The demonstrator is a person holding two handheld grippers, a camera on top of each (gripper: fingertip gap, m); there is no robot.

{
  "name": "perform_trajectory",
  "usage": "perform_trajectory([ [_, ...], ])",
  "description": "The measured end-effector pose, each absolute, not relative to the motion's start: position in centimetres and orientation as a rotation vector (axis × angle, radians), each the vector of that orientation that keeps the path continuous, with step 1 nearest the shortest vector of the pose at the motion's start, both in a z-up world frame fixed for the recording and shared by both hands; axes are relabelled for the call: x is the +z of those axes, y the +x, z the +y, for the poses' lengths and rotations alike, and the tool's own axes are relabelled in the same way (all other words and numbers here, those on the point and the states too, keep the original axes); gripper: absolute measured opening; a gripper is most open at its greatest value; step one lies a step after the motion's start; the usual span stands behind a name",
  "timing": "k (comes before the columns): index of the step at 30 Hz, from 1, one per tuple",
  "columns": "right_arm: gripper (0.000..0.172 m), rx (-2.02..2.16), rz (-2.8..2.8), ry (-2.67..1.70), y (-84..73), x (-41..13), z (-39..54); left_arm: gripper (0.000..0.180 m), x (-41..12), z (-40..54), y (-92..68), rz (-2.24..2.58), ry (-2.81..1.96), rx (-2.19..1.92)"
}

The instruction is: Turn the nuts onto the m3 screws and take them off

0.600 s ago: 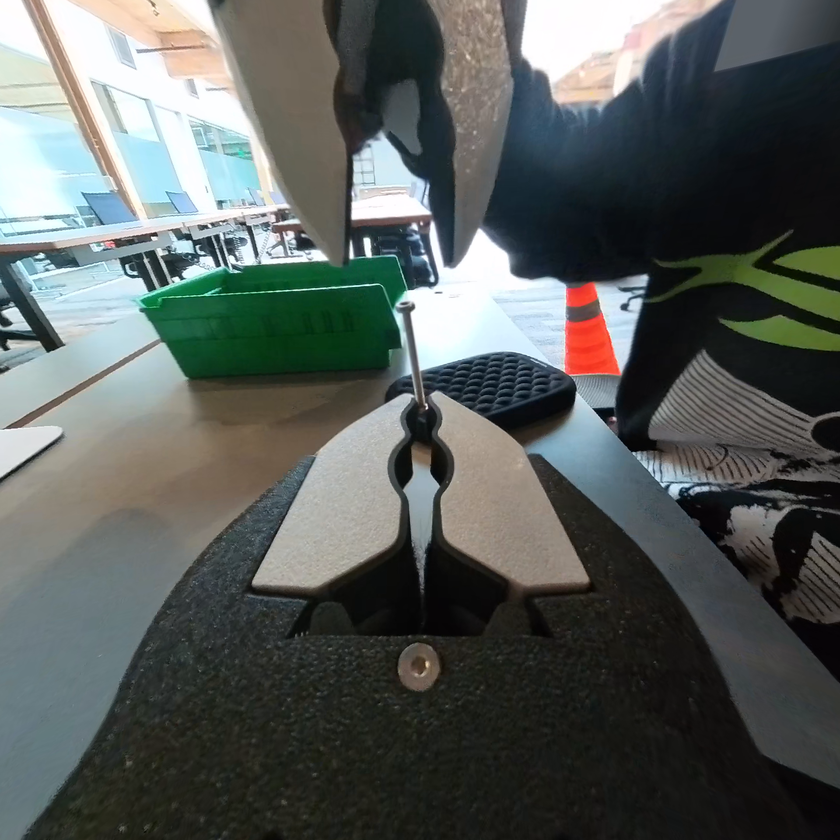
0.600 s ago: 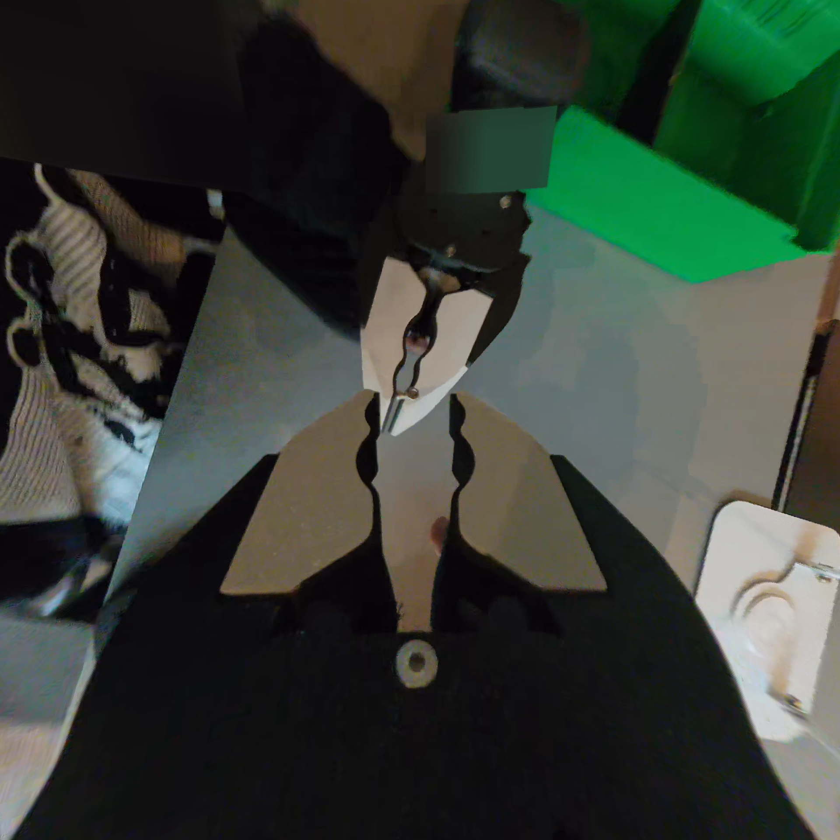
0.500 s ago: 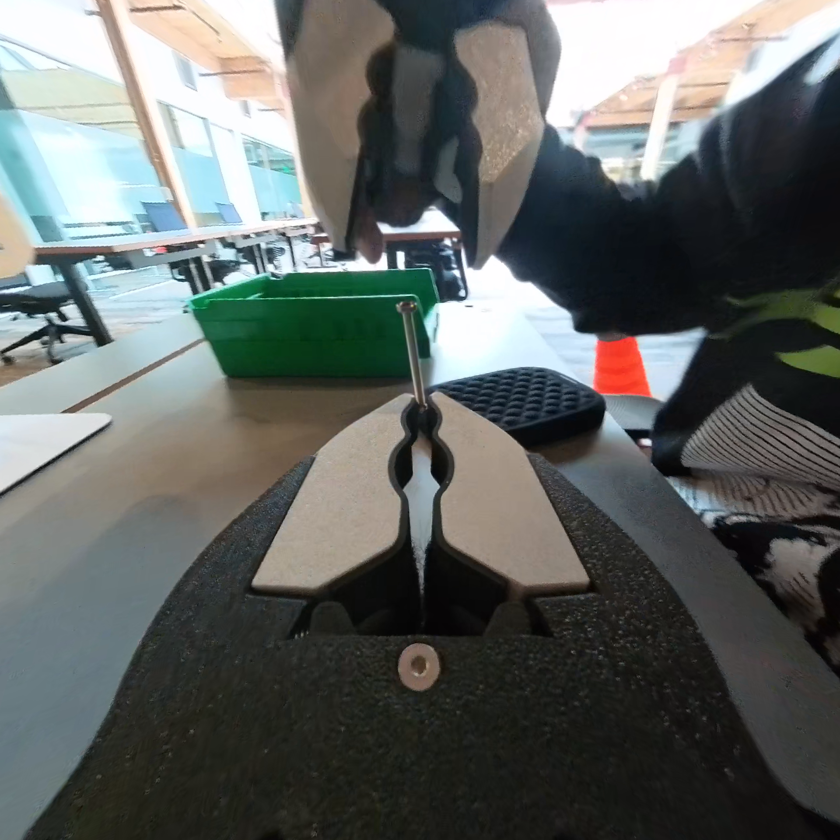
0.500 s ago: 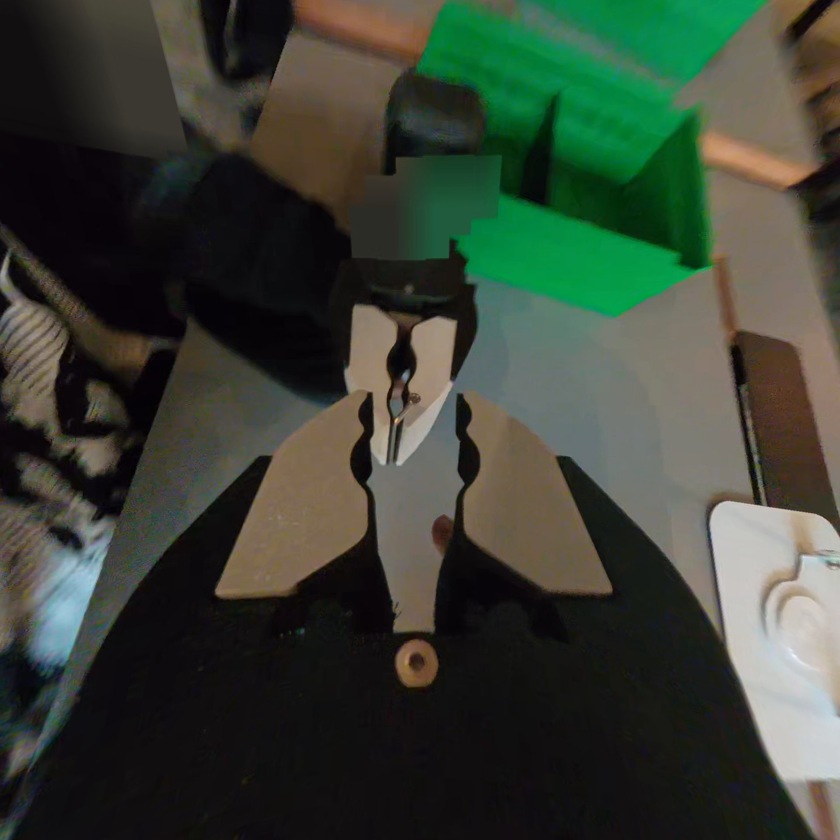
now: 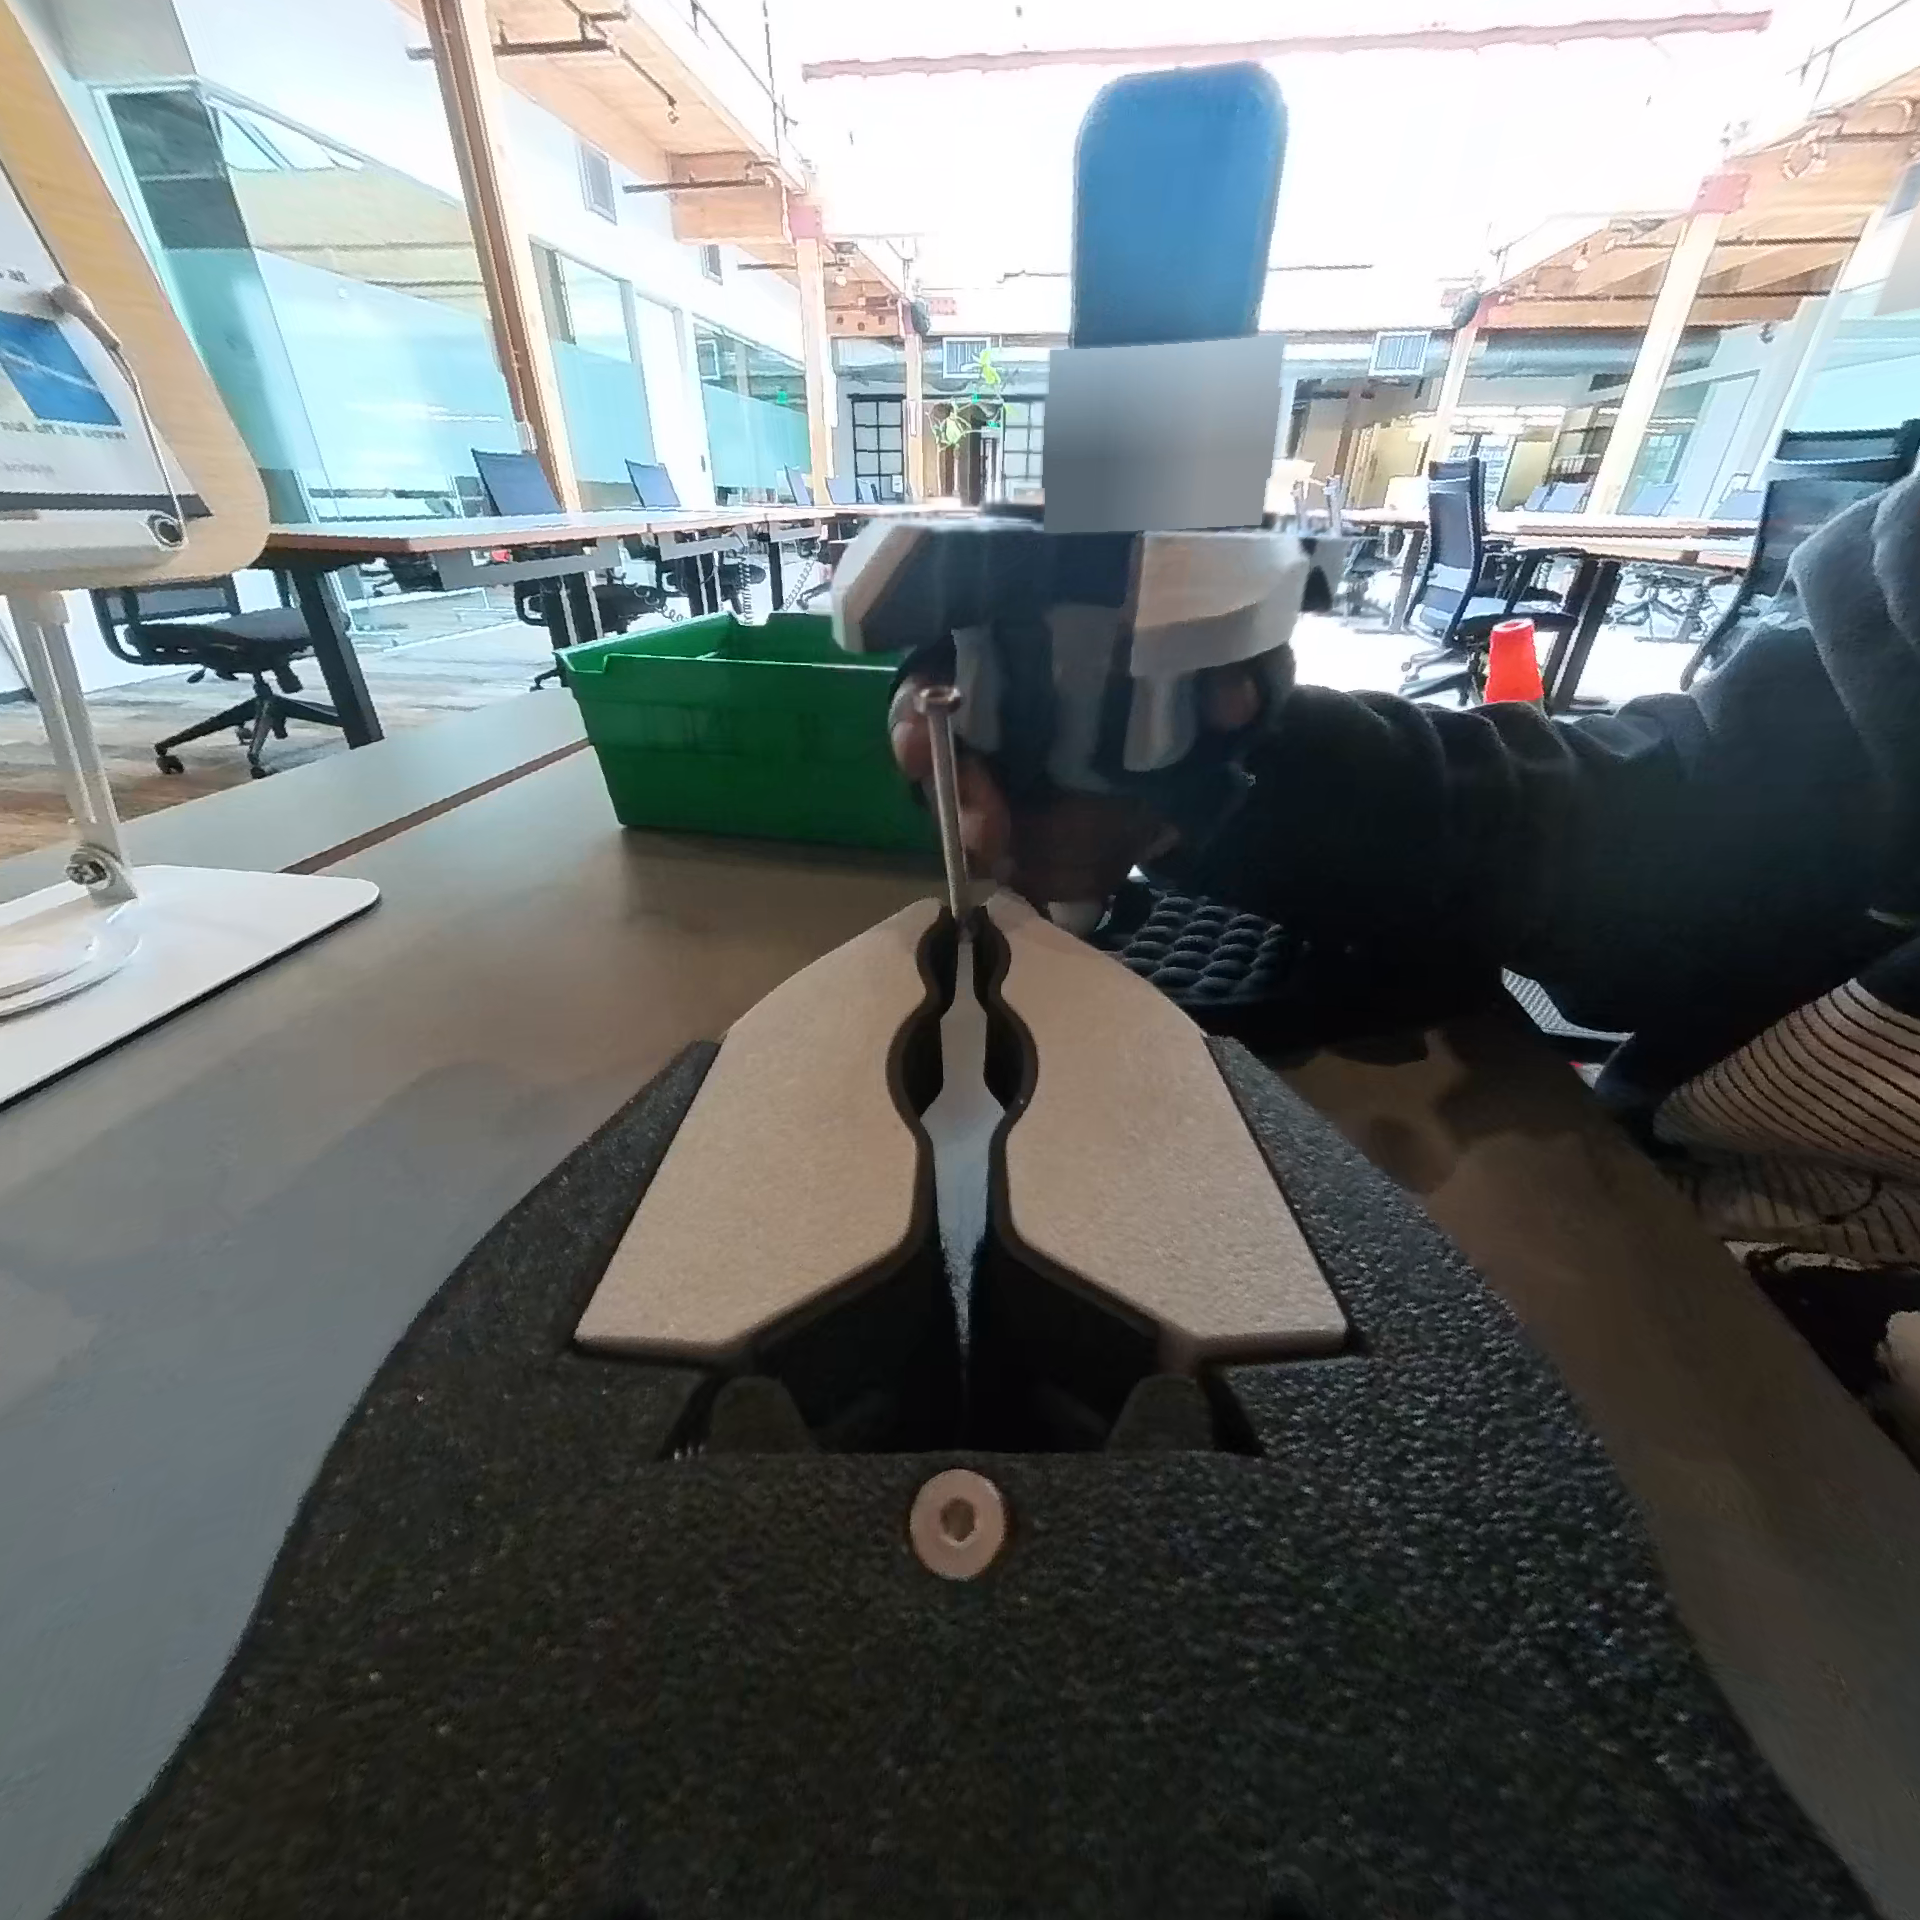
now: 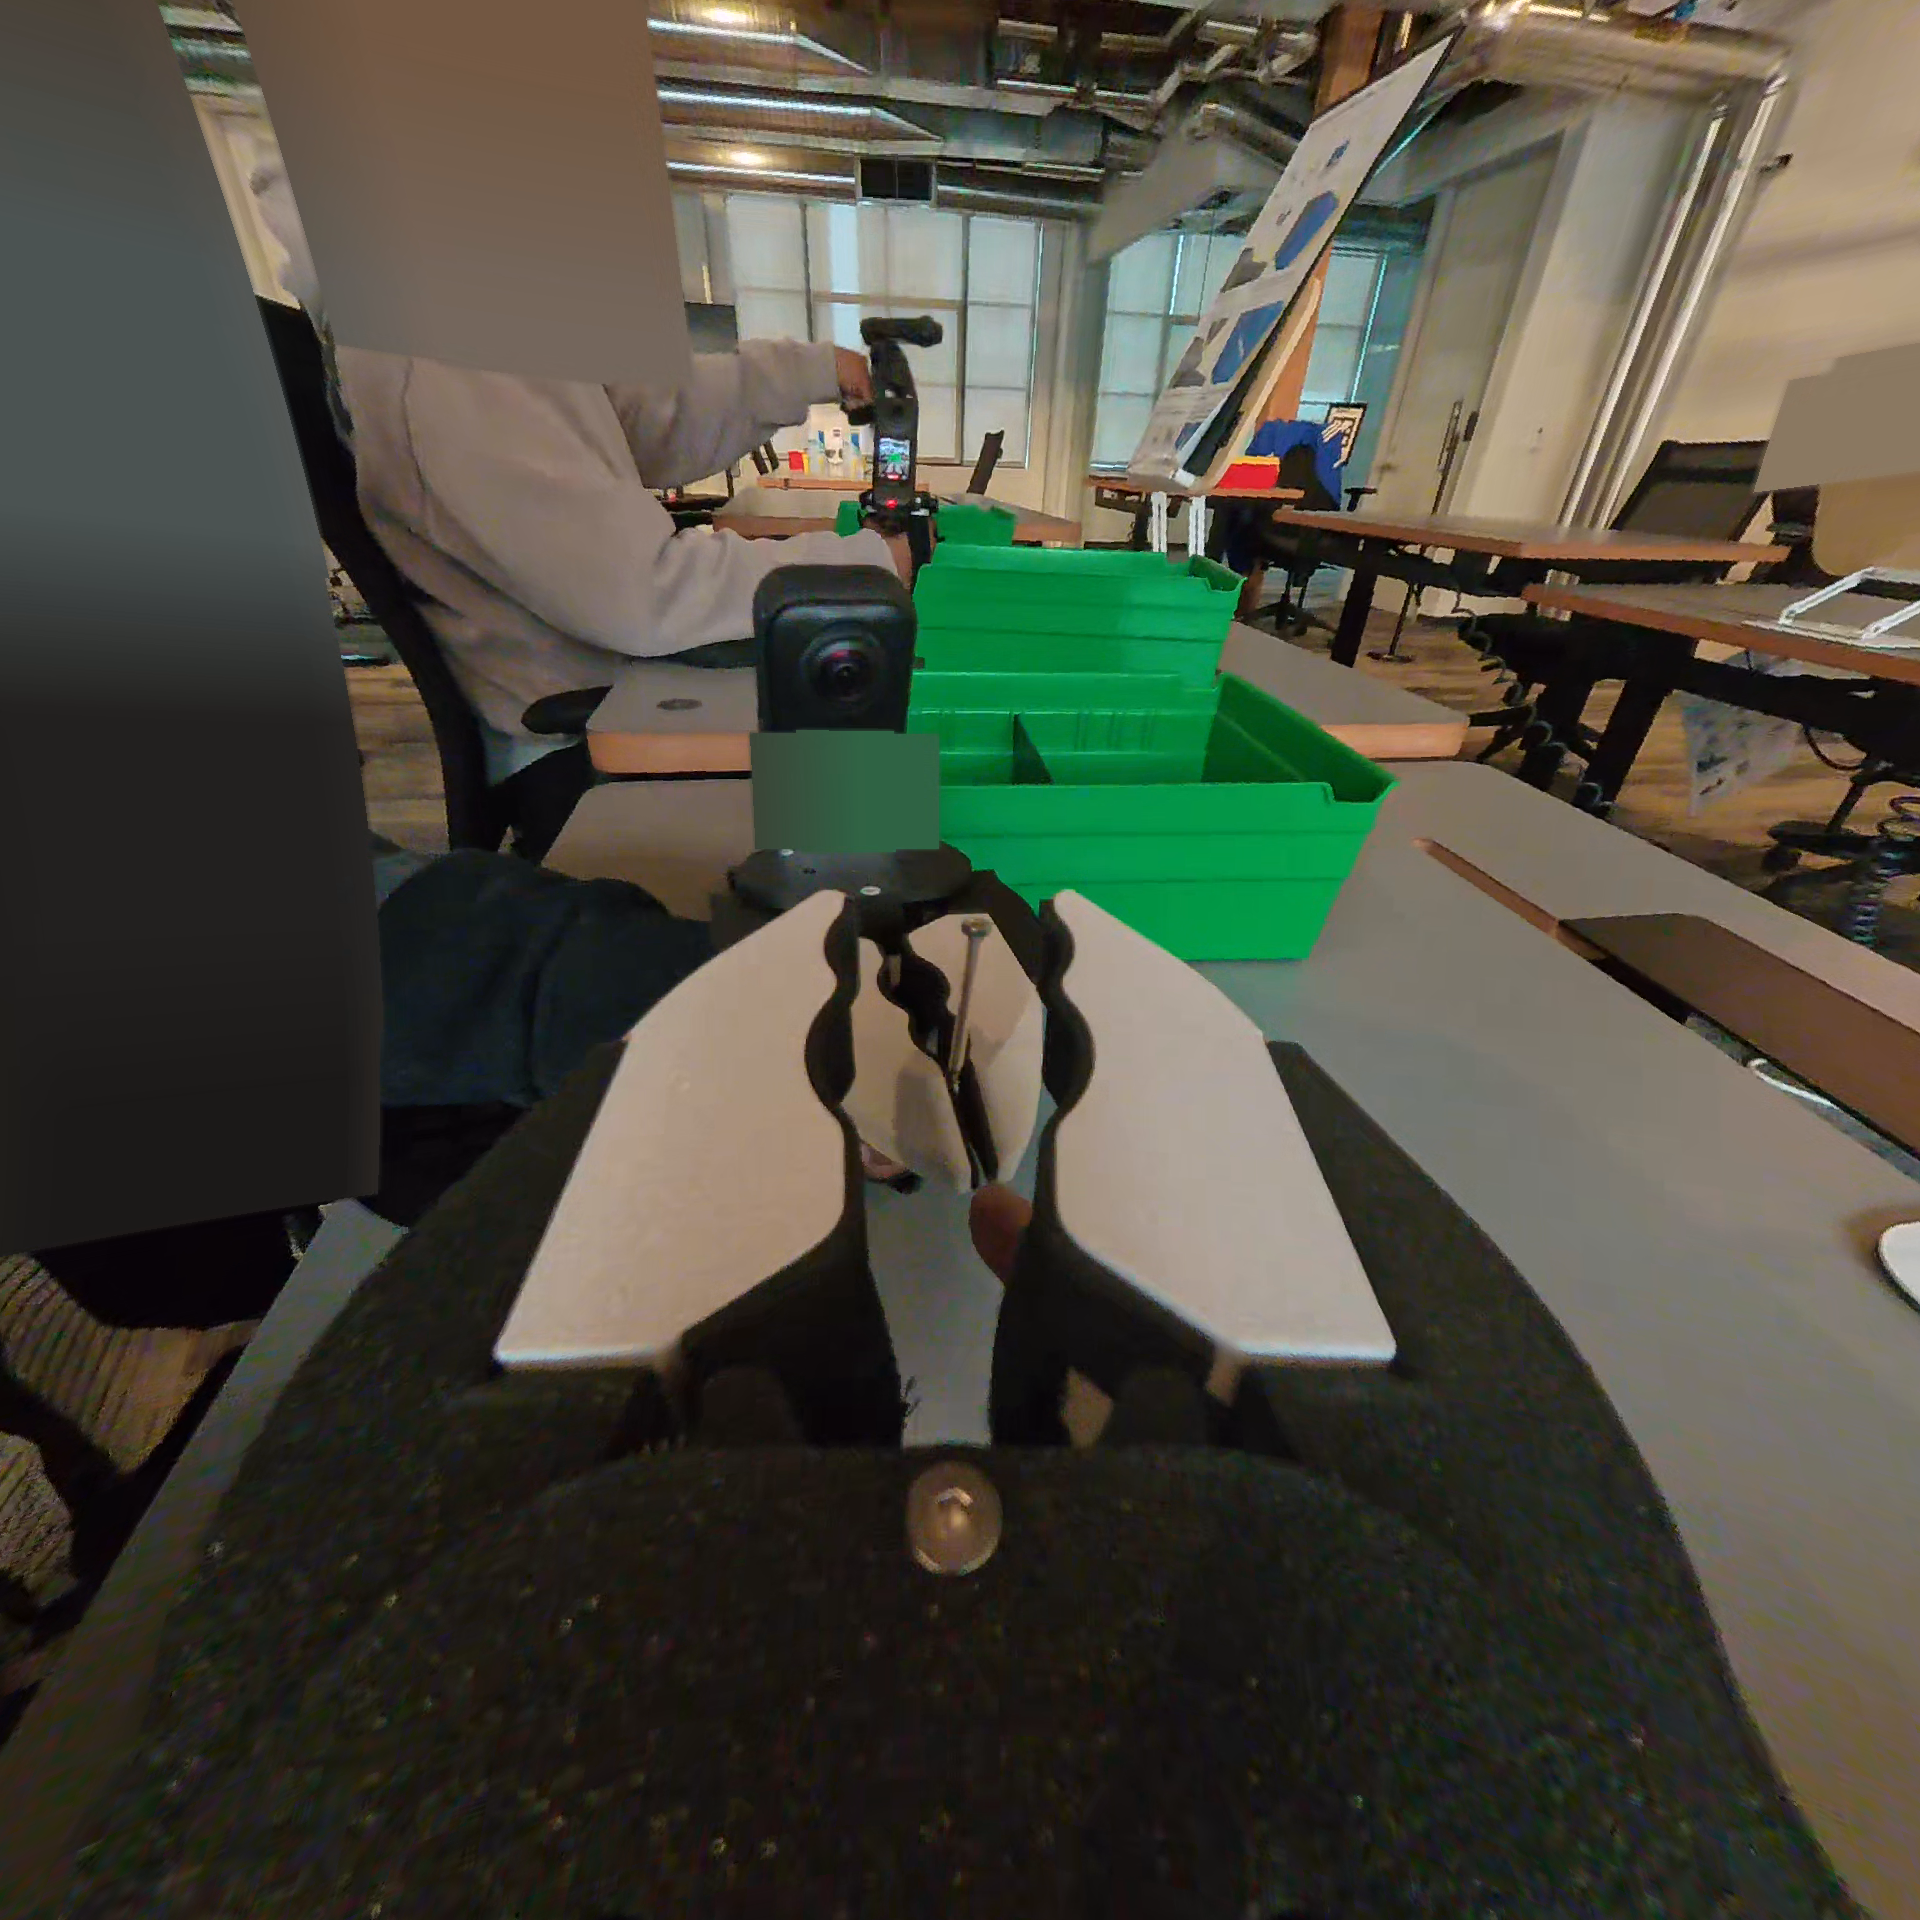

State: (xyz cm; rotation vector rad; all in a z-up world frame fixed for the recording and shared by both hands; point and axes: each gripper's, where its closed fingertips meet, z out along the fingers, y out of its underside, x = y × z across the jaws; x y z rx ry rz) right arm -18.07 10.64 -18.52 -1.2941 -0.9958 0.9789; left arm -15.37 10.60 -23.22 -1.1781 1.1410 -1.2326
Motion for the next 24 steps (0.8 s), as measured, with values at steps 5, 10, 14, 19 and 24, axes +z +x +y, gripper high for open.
perform_trajectory([
  [5, 0.029, 0.984, -1.011, -1.285, -18.3, -18.8, 10.3, 0.002, -23.3, 10.6, -15.3, 1.148, -1.182, -1.232],
  [10, 0.027, 0.969, -1.052, -1.259, -18.9, -18.4, 9.7, 0.002, -23.4, 10.5, -15.2, 1.155, -1.183, -1.232],
  [14, 0.027, 0.960, -1.077, -1.267, -19.2, -18.7, 9.5, 0.002, -23.4, 10.5, -15.2, 1.155, -1.183, -1.233],
  [19, 0.025, 0.959, -1.080, -1.287, -19.1, -19.0, 9.6, 0.002, -23.4, 10.5, -15.2, 1.157, -1.182, -1.231],
  [24, 0.024, 0.956, -1.076, -1.294, -18.9, -19.0, 9.7, 0.002, -23.4, 10.5, -15.2, 1.158, -1.184, -1.233],
])
